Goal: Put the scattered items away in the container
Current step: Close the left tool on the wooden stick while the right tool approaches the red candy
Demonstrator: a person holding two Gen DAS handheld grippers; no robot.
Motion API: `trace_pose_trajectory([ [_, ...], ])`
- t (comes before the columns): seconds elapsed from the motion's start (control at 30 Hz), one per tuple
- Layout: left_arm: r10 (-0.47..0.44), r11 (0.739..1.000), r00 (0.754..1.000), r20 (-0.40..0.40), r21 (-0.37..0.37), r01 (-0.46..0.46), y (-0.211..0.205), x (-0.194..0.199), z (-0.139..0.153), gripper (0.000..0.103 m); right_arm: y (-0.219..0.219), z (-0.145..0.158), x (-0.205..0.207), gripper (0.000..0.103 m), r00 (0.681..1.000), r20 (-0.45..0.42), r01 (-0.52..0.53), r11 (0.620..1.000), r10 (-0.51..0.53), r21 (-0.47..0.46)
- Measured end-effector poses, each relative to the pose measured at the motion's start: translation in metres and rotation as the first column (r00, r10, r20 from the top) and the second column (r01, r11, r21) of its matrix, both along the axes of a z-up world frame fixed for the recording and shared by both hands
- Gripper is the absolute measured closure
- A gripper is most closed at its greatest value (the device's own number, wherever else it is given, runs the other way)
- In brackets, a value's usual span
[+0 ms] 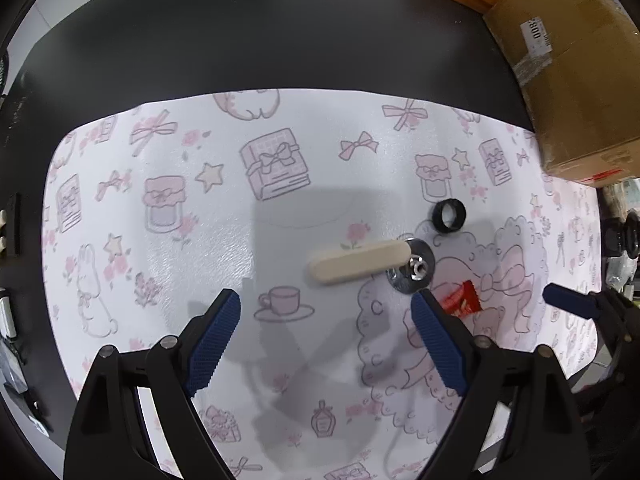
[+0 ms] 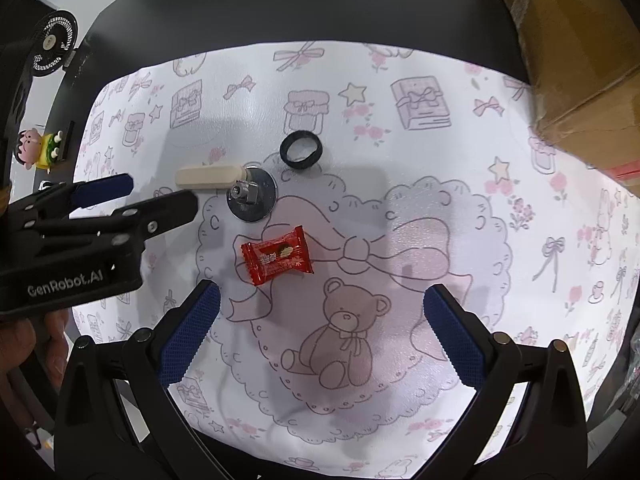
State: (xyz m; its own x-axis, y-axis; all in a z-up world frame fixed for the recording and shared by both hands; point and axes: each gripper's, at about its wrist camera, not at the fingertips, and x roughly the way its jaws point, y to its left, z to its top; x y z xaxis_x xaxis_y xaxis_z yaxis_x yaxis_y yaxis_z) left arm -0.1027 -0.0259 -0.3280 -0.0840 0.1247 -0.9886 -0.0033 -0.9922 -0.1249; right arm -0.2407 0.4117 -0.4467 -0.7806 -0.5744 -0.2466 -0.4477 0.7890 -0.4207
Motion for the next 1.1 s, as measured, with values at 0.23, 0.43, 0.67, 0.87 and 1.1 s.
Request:
trace_pose_trajectory([
  [0.23,0.018,1.000,1.000,0.022,0.001,-0.018,0.008,-0.012,-0.010,0.017,-0.008,-0.006,-0.010,0.000,1.000,-0.006,-0.018,0.999,0.018,-0.051],
  [0.43,0.033,0.999,0.999,0.040,0.001,-0.033,0.016,-0.021,-0.019,0.017,-0.011,-0.014,-0.013,0.000,0.998,-0.012,-0.059,0.994,0.059,-0.088],
  [0.67,0.057,0.998,0.998,0.039,0.014,-0.057,0.026,-0.031,-0.020,0.034,-0.012,-0.024,-0.013,0.000,0.996,-0.023,-0.093,0.990,0.091,-0.108],
  [0.87,0.116,0.993,0.993,0.037,0.011,-0.117,0.027,-0.030,-0.023,0.035,-0.015,-0.027,-0.011,0.000,0.993,-0.029,-0.113,0.986,0.110,-0.122],
  [1.1,0.151,0.988,0.987,0.062,0.007,-0.152,0.023,-0.035,-0.036,0.035,-0.018,-0.027,-0.009,0.000,0.988,-0.027,-0.156,0.977,0.154,-0.143],
])
